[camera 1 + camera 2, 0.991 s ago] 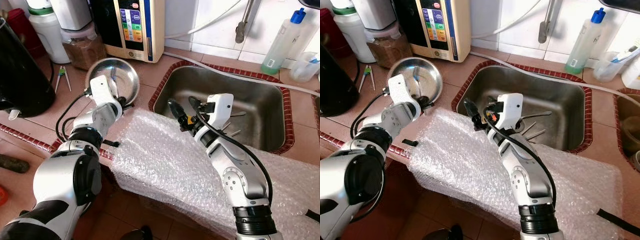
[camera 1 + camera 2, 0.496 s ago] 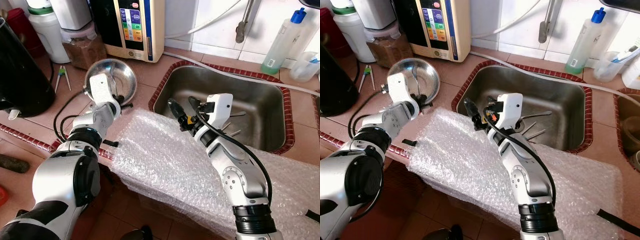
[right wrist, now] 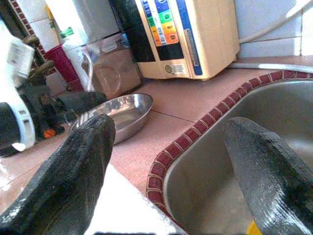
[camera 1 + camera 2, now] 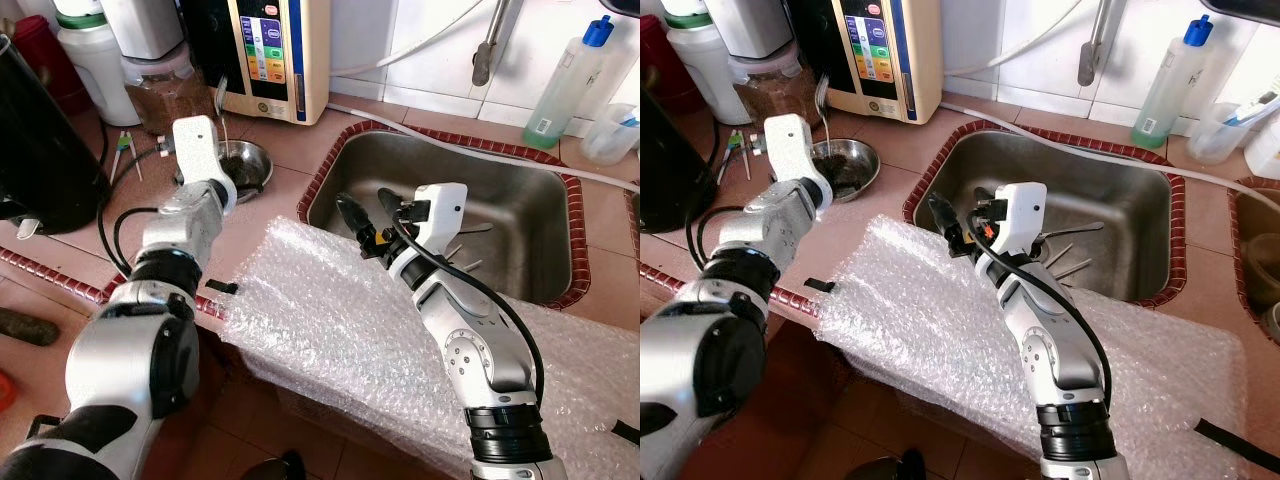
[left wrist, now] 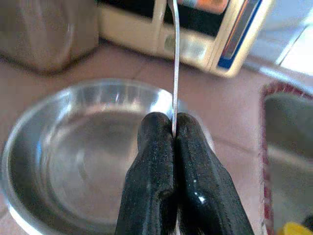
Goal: Kitchen organization
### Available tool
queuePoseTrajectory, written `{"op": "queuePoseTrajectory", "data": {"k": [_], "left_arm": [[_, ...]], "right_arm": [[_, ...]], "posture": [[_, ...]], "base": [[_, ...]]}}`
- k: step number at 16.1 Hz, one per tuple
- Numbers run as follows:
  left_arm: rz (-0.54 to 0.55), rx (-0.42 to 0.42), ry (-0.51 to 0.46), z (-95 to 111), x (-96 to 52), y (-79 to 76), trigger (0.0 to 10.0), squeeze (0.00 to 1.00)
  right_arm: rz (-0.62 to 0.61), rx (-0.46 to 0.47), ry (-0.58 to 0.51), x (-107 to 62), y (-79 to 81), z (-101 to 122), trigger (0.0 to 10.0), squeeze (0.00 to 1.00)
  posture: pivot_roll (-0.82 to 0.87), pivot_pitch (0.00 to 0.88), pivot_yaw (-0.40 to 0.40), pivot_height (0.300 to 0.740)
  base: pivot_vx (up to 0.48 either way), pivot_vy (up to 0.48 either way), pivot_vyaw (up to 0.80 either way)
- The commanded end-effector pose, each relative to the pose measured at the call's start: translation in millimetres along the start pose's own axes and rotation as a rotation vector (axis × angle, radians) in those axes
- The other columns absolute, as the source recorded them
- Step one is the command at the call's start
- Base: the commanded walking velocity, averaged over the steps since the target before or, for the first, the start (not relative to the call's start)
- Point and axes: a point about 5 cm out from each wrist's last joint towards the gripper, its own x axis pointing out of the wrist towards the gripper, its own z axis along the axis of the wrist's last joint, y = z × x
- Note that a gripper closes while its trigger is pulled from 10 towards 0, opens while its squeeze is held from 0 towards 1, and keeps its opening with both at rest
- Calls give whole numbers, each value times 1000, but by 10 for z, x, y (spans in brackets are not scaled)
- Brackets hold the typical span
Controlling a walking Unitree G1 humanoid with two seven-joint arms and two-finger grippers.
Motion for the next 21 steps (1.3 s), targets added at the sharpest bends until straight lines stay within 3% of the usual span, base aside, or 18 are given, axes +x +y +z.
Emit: {"op": "queuePoseTrajectory", "data": {"k": [1,2,3,5,7,9,13,14,17,21], "left_arm": [[-39,57,-84,85,-19,-75,0,0],[-134,55,-132,41,-72,-234,0,0],[-167,55,-139,16,-92,-285,0,0],[-300,24,-104,-174,-182,-453,0,0],[-364,28,-109,-267,-262,-507,0,0],[-525,19,-134,-324,-430,-633,0,0],[-650,-17,-103,-408,-602,-685,0,0],[-740,-19,-61,-483,-704,-742,0,0],[-868,-68,-21,-542,-864,-865,0,0],[-937,-82,27,-584,-954,-919,0,0]], "right_arm": [[-7,-11,-10,20,-11,31,10000,0],[-15,-15,-17,22,-35,54,10000,0],[-17,-16,-19,23,-46,61,10000,0],[-23,-23,-22,16,-90,86,10000,0],[-26,-33,-22,0,-133,107,10000,0],[-33,-21,-38,-41,-227,161,10000,0],[-59,-4,-49,-94,-434,257,10000,0],[-53,46,-64,-87,-497,313,10000,0],[-3,186,-82,-65,-565,376,10000,0],[116,290,-85,-93,-565,416,10000,0]], "posture": [[-43,99,63,740],[-43,98,59,740],[-42,99,56,740],[-40,98,49,740],[-41,98,42,740],[-44,98,35,740],[-48,102,26,740],[-49,105,21,740],[-47,112,13,740],[-43,118,12,740]], "base": [[0,0,0],[0,0,0],[0,0,0],[0,0,0],[0,0,0],[0,0,0],[0,0,0],[0,0,0],[0,0,0],[0,0,0]]}}
